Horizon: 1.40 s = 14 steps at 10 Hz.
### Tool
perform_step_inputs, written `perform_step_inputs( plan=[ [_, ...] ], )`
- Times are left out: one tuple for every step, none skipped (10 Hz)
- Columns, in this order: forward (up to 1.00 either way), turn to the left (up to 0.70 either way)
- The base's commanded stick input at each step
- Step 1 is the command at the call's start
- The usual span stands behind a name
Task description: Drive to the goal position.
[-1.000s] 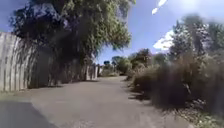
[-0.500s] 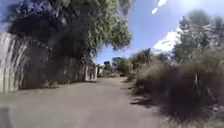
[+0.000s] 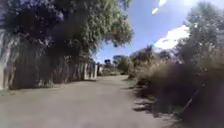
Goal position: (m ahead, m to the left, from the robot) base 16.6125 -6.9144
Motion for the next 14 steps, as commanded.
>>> perform_step_inputs(
  plan=[
    [1.0,0.0],
    [1.0,0.0],
    [1.0,0.0],
    [1.0,0.07],
    [1.0,0.15],
    [1.0,0.23],
    [1.0,0.16],
    [1.0,0.07],
    [1.0,0.0],
    [1.0,0.0],
    [1.0,0.0],
    [1.0,0.0],
    [1.0,0.0],
    [1.0,0.0]
  ],
)
